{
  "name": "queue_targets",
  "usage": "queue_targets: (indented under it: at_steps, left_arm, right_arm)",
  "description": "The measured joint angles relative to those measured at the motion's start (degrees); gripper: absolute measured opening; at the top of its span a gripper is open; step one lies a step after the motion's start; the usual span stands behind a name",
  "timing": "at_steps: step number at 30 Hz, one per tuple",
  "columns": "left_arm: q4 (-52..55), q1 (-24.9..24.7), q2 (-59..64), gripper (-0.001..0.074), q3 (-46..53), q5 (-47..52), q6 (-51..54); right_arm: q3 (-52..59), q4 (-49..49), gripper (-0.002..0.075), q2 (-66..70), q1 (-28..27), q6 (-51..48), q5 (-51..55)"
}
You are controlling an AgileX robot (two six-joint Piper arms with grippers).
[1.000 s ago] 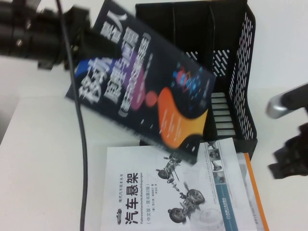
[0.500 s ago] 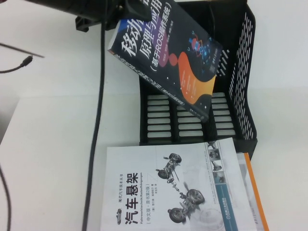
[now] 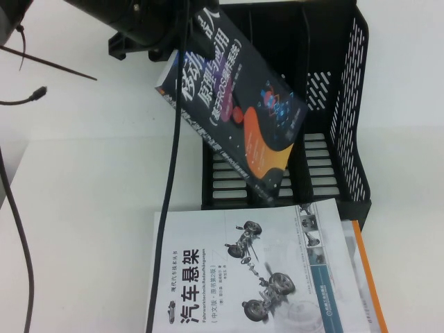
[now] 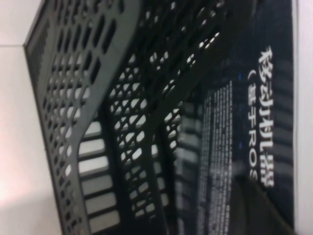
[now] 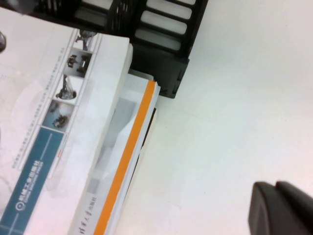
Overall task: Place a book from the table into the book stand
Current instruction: Place the book on the book shelf
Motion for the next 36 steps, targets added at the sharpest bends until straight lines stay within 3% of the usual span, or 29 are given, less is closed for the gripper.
queue_targets:
  at_steps: [10, 25, 36]
  left_arm:
    - [3.07, -0.29, 0.0, 0.0113, 0.0, 0.34, -2.86]
    - [23.82, -12.35, 0.29, 0.0113, 0.0, -10.98, -14.61]
    - [27.64, -14.27, 4.51, 0.0113, 0.0, -14.63, -16.45]
  right_arm:
    - [0.0, 0.0, 0.0005, 0.0, 0.0, 0.13, 0.0]
    - [0.0, 0.0, 0.0005, 0.0, 0.0, 0.31, -0.44]
    - [0.0, 0.0, 0.0005, 0.0, 0.0, 0.4, -1.36]
